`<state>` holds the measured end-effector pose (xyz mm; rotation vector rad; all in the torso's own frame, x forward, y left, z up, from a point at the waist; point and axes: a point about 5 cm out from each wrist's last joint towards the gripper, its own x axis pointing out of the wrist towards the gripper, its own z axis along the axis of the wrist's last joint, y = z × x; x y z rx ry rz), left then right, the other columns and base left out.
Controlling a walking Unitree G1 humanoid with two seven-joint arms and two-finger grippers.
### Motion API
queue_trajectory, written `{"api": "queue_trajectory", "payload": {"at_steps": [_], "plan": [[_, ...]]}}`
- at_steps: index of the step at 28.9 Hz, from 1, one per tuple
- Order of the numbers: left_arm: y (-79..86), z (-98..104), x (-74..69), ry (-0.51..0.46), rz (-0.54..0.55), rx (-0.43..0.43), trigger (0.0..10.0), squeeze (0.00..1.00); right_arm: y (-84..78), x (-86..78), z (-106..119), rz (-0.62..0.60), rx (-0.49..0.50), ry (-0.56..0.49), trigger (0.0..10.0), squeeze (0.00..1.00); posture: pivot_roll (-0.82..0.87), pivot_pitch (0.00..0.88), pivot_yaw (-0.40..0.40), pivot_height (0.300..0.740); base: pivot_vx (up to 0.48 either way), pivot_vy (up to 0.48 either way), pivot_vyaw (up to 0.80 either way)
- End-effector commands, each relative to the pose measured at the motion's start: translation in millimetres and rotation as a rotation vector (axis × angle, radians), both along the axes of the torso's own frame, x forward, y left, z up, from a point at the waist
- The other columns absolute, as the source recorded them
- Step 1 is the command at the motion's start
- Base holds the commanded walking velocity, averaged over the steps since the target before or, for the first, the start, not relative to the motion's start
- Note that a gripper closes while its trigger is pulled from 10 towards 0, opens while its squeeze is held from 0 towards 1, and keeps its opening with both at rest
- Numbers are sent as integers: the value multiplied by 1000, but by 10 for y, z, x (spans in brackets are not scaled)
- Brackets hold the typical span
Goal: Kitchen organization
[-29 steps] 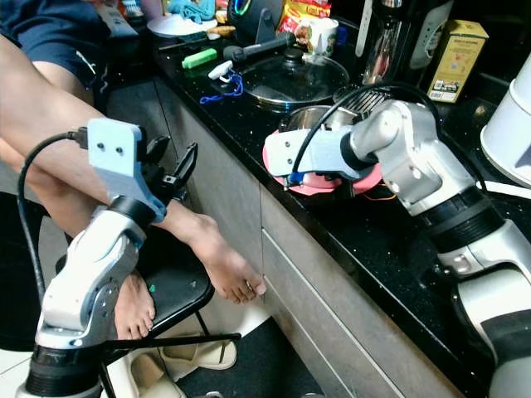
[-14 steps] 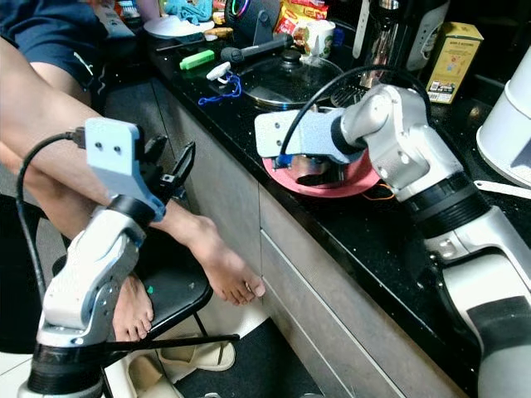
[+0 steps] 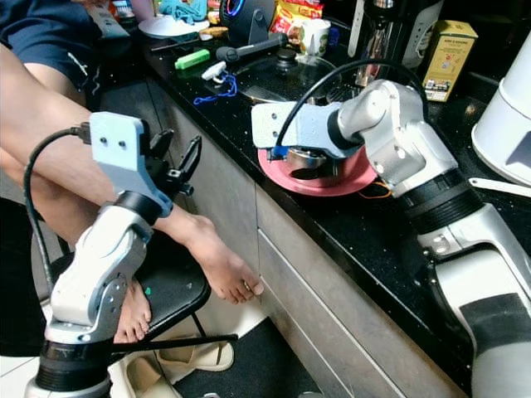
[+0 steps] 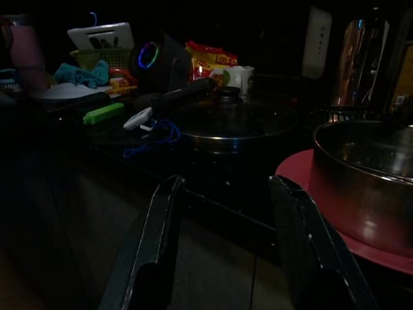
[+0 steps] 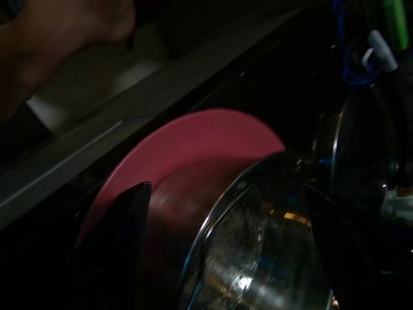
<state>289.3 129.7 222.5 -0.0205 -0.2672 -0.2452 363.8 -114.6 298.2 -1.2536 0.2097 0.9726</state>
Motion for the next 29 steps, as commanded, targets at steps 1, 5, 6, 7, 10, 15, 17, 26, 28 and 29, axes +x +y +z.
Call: {"api": "queue_trajectory", "payload": {"at_steps": [1,5,6,7,10,15,17,26,28,29], "plan": [[9,-2,23,6,4,-1,10000,0,-14,21,61,-13,19,-18,10000,0,-133,20,-32,732,0,0,0],[41,34,45,-4,6,7,10000,0,26,53,82,-18,31,-29,10000,0,-111,24,-21,732,0,0,0],[41,34,45,-4,6,7,10000,0,26,53,82,-18,31,-29,10000,0,-111,24,-21,732,0,0,0],[43,37,40,-7,5,9,10000,0,29,51,77,-18,33,-29,10000,0,-99,24,-20,732,0,0,0],[33,42,27,-8,-1,13,10000,0,27,52,52,-21,34,-20,10000,0,-91,34,-15,732,0,0,0],[20,44,16,-5,-9,13,10000,0,28,64,30,-29,24,-10,10000,0,-77,32,-7,732,0,0,0],[18,50,18,-5,-12,14,10000,0,35,73,25,-37,27,-4,10000,0,-81,40,-8,732,0,0,0],[-19,63,12,-2,-25,7,10000,0,-139,102,-24,-100,-70,41,10000,0,-93,62,-14,732,0,0,0],[-30,58,11,2,-28,3,10000,0,-232,102,8,-119,-102,46,10000,0,-97,66,-17,732,0,0,0],[-37,51,10,5,-30,0,10000,0,-276,97,21,-126,-119,49,10000,0,-99,61,-22,732,0,0,0]]}}
